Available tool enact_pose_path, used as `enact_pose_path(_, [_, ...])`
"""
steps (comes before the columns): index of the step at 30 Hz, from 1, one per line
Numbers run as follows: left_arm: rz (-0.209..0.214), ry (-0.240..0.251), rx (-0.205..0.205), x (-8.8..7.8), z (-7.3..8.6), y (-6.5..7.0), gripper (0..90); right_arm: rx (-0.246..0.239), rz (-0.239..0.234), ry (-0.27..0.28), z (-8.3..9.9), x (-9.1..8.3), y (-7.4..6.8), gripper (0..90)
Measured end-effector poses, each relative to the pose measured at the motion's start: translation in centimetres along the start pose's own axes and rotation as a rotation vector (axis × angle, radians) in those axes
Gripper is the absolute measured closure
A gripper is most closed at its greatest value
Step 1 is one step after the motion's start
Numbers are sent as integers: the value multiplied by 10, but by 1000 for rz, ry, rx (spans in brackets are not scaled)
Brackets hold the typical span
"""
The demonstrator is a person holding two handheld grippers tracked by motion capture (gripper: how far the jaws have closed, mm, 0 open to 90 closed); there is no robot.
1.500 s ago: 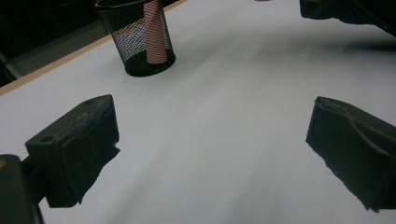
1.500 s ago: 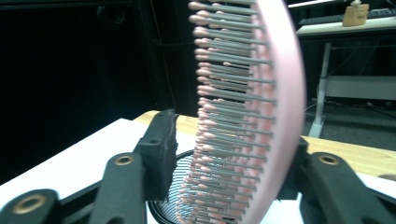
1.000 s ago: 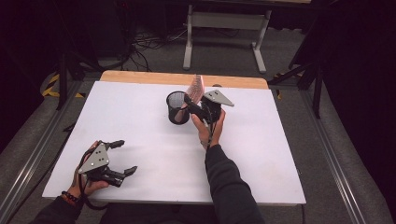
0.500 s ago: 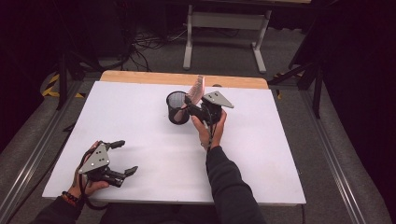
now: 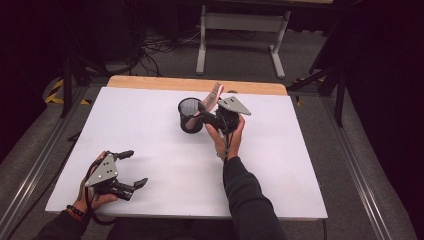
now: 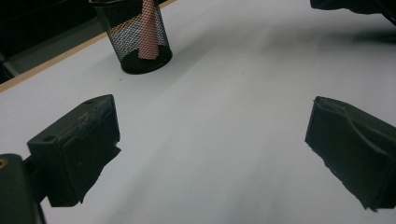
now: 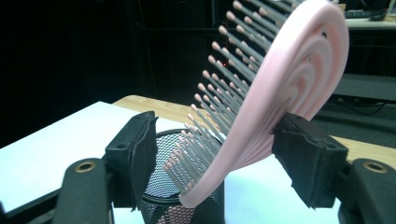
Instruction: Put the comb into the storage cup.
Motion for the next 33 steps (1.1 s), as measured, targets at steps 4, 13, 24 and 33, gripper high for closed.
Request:
enact_pose_path(4, [1,1,-2,0,0,0,36,-14,3,2,-2,-2,0,310])
enact_pose_path(13, [-2,0,0,0,-1,0,37,-59,12,4,-8,-6,-2,297])
enact_pose_path(24, [-2,1,3,0,-1,0,39,-103,26,-2,-12,-8,-3,285])
enact_pose_path(33, [3,-1,4,0,-1,1,38,-111,37,-3,-16,-11,1,277])
Point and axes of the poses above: each handheld gripper's, and its own axes: x roughly forward along the jaws, z roughly out of its underside, y roughly to its right, the point moved 10 cm from there along x, roughly forward along the jaws, and after that the axes turned 4 degrees about z, right-handed, at the moved point
